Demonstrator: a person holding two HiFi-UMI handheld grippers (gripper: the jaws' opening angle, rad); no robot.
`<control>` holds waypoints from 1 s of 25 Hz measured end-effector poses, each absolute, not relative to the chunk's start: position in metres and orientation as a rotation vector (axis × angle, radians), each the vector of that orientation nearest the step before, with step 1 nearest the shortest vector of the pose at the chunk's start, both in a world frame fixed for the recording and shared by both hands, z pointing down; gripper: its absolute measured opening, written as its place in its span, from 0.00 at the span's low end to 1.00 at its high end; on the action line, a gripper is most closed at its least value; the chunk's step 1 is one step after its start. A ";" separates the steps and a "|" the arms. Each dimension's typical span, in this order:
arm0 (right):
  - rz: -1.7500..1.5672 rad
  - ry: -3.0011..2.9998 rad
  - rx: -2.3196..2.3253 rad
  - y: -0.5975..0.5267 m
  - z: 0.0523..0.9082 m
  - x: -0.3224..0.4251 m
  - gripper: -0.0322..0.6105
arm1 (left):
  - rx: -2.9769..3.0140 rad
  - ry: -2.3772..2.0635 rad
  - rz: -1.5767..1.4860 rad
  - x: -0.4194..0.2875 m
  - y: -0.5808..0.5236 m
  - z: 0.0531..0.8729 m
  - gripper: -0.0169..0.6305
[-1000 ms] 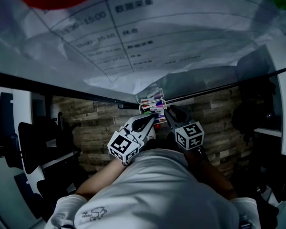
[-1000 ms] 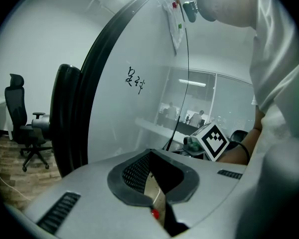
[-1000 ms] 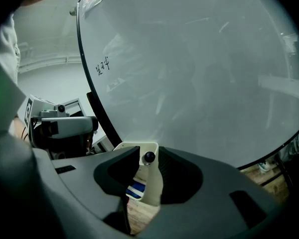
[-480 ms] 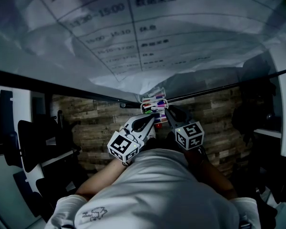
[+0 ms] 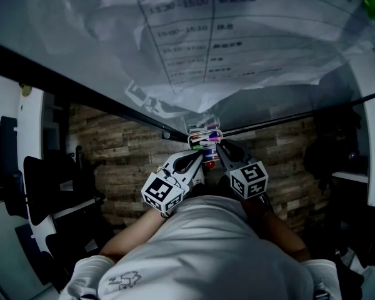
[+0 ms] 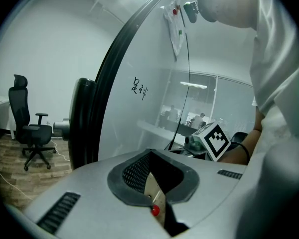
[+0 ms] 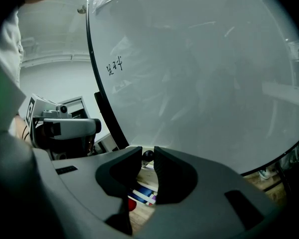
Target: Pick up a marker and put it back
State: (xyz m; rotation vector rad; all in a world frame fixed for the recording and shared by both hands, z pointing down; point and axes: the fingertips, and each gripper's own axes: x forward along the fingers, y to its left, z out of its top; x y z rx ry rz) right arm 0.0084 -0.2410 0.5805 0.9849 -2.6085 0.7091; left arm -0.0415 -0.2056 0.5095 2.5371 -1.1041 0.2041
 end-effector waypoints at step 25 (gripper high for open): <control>0.522 -2.636 1.158 -0.226 0.520 0.007 0.17 | 2.676 -1.079 0.095 -0.063 -0.199 0.466 0.04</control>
